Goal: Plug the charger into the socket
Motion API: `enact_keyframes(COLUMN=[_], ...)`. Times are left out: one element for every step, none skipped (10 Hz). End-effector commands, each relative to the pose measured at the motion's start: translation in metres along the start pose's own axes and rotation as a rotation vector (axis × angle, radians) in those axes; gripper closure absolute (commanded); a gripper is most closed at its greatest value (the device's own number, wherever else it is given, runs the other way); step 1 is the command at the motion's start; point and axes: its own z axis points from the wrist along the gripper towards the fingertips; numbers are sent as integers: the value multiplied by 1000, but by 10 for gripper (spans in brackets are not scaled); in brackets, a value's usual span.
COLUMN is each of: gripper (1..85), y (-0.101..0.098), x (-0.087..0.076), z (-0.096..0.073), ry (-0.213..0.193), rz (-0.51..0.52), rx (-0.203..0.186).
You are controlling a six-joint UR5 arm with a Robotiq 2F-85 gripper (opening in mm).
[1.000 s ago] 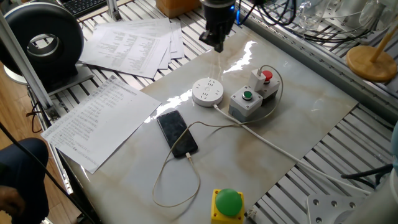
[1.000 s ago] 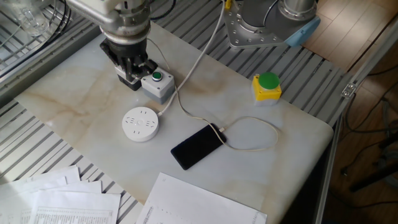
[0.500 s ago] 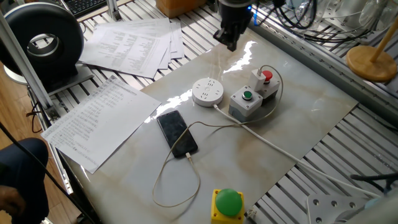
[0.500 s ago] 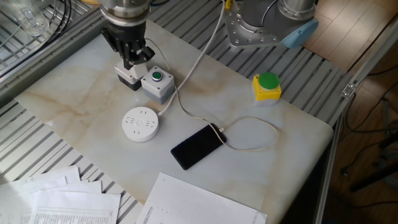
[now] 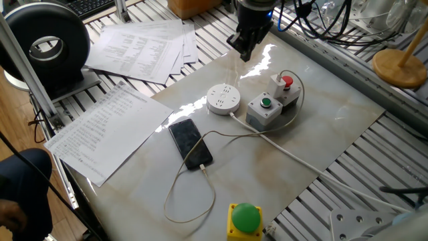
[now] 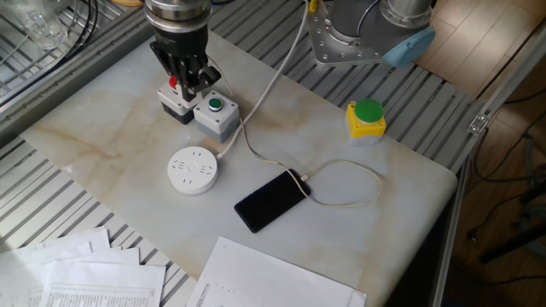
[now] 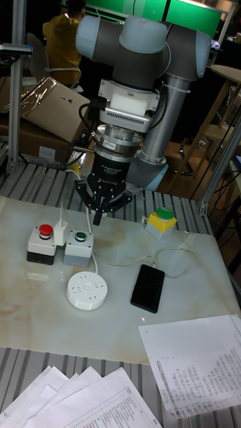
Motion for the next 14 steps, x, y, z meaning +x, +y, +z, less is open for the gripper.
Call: enact_keyframes(gripper=[847, 847, 847, 847, 847, 847, 797, 610, 363, 273, 273, 277, 280, 293], y=[20, 20, 15, 13, 21, 21, 22, 20, 6, -9, -18, -25, -31, -44], x=[-19, -16, -7, -6, -16, -16, -15, -20, -22, -11, 2, 9, 11, 15], z=[-3, -3, -2, -2, -3, -3, -3, -1, 5, 15, 23, 25, 25, 26], ry=[-70, -61, -28, -26, -61, -65, -59, -85, -114, -103, -72, -59, -60, -53], rz=[124, 110, 90, 76, 58, 51, 74, 62, 27, 6, -2, -11, -26, -39], rx=[-85, -84, -64, -56, -87, -88, -92, -106, -103, -100, -100, -93, -84, -47])
